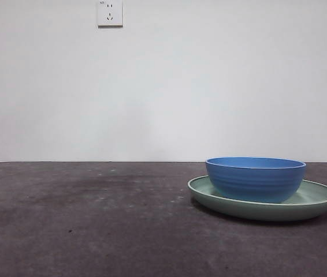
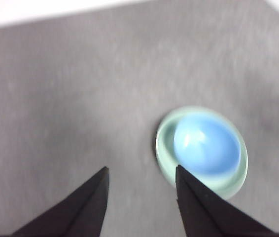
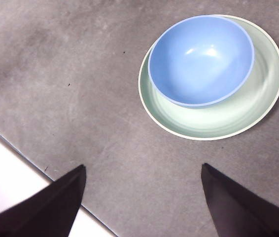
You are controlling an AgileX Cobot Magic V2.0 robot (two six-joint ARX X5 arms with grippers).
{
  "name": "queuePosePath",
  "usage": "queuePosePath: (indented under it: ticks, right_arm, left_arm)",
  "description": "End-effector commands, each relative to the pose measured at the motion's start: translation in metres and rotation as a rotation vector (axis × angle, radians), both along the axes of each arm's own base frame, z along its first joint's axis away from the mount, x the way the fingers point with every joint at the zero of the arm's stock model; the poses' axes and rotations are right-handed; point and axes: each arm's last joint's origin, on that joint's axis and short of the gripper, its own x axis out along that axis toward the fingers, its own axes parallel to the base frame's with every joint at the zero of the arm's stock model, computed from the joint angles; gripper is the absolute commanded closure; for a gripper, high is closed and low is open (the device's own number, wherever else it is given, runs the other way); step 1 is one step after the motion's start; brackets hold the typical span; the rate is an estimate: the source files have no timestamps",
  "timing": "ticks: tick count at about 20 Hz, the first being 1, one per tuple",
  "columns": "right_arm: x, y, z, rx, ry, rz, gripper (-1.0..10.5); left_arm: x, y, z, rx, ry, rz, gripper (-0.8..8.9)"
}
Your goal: Pick up the blue bowl, put it on the green plate, put it on desk
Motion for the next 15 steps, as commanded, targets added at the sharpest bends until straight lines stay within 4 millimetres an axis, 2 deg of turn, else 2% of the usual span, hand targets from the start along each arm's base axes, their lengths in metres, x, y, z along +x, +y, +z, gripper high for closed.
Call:
queuePosePath:
  ticks: [1,6,10,12,15]
  right_arm:
    - [0.001,0.000,0.005,0.005,-0.022,0.000,5.7]
    - [0.001,0.000,0.005,0.005,-0.021,0.000,5.7]
    - [0.001,0.000,0.005,0.005,-0.020,0.000,5.7]
    - [0.001,0.000,0.005,0.005,-0.020,0.000,5.7]
    - [0.001,0.000,0.005,0.005,-0.019,0.000,5.7]
  left_arm:
    - [-0.019,0.009,-0.012,-0.014,-0.009,-0.086,5.92]
    - [-0.057,0.024,-0.058,-0.107,0.025,-0.265,5.93]
    - [-0.076,0.032,-0.095,-0.140,0.113,-0.348,5.95]
    - [-0.080,0.033,-0.101,-0.155,0.136,-0.372,5.96]
    - [-0.081,0.033,-0.101,-0.157,0.131,-0.373,5.95]
